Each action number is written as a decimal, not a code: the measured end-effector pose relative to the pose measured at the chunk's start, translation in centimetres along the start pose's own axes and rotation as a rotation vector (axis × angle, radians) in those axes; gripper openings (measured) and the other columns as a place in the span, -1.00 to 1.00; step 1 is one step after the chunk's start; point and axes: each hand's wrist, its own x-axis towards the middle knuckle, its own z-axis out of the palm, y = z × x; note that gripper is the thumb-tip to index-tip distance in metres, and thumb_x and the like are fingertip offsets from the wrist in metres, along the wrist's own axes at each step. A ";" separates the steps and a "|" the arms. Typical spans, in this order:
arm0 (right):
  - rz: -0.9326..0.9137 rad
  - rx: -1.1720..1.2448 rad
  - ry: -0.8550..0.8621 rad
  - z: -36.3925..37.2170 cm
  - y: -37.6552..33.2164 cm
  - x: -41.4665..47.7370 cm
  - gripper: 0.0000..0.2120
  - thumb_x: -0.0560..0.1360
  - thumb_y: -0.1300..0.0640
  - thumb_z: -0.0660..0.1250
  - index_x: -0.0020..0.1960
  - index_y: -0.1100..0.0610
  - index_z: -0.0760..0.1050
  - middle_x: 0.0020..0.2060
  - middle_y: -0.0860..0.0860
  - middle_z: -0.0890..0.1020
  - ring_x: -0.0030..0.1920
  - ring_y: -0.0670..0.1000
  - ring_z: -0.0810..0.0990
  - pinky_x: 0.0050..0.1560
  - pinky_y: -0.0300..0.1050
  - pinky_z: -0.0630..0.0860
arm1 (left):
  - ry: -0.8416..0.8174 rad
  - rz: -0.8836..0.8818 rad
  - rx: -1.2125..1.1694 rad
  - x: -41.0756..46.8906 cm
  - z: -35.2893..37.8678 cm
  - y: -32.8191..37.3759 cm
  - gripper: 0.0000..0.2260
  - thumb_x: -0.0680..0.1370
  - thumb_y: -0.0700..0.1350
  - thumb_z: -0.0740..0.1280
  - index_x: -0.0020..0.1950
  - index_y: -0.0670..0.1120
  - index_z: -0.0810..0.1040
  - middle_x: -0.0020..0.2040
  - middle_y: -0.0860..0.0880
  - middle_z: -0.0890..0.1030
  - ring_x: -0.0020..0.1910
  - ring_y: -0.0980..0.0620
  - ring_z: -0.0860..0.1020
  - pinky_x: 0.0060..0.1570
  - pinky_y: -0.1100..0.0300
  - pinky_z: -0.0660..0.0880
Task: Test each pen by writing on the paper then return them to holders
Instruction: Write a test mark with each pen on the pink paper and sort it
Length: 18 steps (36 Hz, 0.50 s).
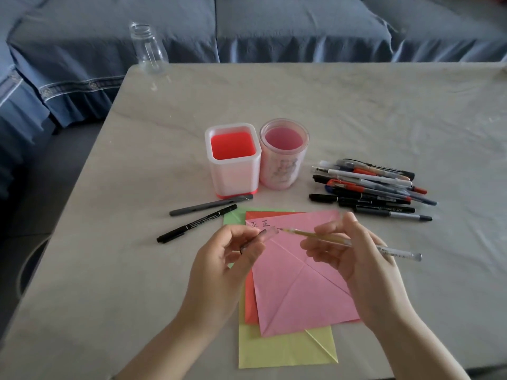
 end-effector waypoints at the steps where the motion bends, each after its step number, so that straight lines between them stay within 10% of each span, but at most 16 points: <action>1: 0.001 -0.003 0.001 -0.1 0.0 0.0 -0.65 0.35 -0.12 0.24 -0.38 0.10 0.61 -0.35 0.23 0.66 -0.35 0.08 0.61 -0.28 -0.15 0.53 | -0.003 -0.001 0.001 0.0 0.0 0.0 -0.91 0.37 -0.07 0.37 -0.14 0.06 0.59 -0.15 0.14 0.67 -0.13 0.18 0.61 -0.10 0.31 0.48; 18: -0.009 -0.074 -0.056 0.0 -0.2 -0.4 -0.65 0.44 0.03 0.15 -0.33 0.23 0.55 -0.42 0.22 0.63 -0.38 0.10 0.59 -0.32 -0.18 0.53 | -0.101 0.075 0.120 0.1 -0.6 0.4 -0.87 0.39 0.02 0.38 -0.08 0.16 0.59 -0.18 0.19 0.62 -0.19 0.20 0.56 -0.12 0.39 0.43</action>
